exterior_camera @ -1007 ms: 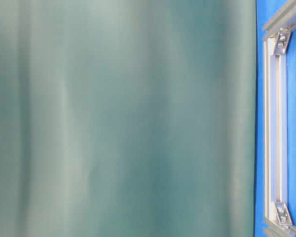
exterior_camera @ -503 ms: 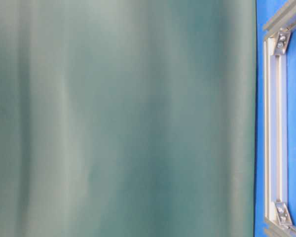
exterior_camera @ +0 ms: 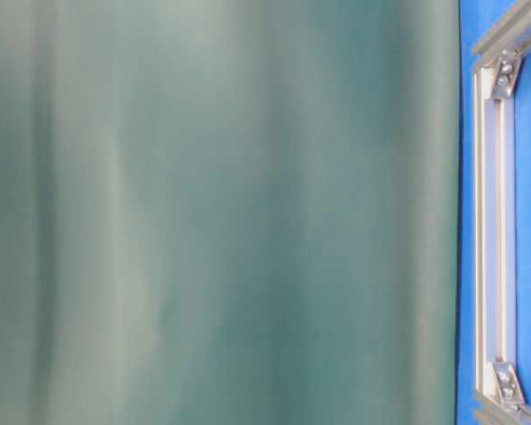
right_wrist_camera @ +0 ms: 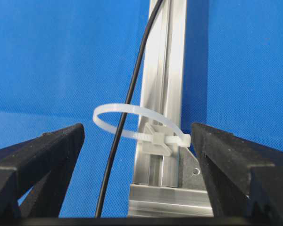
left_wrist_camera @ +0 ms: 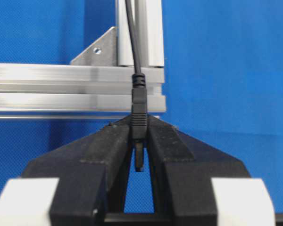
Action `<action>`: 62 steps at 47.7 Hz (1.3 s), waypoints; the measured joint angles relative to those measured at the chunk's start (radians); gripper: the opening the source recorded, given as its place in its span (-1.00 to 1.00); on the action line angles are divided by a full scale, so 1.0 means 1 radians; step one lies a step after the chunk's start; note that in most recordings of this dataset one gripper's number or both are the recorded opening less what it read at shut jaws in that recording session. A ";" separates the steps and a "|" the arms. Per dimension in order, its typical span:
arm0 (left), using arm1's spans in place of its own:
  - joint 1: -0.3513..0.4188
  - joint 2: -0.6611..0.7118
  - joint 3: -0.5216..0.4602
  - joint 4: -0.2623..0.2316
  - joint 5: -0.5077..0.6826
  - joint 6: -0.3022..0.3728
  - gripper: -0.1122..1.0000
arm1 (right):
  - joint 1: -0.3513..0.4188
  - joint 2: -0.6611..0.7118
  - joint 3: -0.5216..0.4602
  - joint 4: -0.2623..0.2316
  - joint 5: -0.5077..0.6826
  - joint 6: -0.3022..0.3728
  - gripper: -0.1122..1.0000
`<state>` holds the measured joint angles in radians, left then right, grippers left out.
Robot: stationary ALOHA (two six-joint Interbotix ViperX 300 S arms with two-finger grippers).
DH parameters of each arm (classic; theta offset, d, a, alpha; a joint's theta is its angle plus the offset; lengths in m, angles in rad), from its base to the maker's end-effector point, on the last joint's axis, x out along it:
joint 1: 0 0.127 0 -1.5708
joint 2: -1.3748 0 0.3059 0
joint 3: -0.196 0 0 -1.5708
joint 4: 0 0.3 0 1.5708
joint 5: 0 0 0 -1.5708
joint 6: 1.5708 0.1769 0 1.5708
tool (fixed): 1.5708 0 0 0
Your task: Insert the wire through the string loop located on the right side.
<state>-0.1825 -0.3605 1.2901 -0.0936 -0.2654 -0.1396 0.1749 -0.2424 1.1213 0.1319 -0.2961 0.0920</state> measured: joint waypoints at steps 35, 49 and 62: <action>0.009 -0.075 0.002 0.000 0.002 -0.023 0.66 | -0.008 -0.081 -0.008 0.002 0.077 -0.003 0.83; 0.048 -0.241 -0.018 0.000 0.018 0.035 0.66 | -0.044 -0.235 -0.031 -0.011 0.198 -0.005 0.83; 0.074 -0.293 -0.038 0.000 0.078 0.069 0.65 | -0.057 -0.293 -0.031 -0.023 0.216 -0.005 0.82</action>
<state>-0.1089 -0.6535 1.2517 -0.0936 -0.1871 -0.0706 0.1181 -0.5354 1.0907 0.1089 -0.0798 0.0874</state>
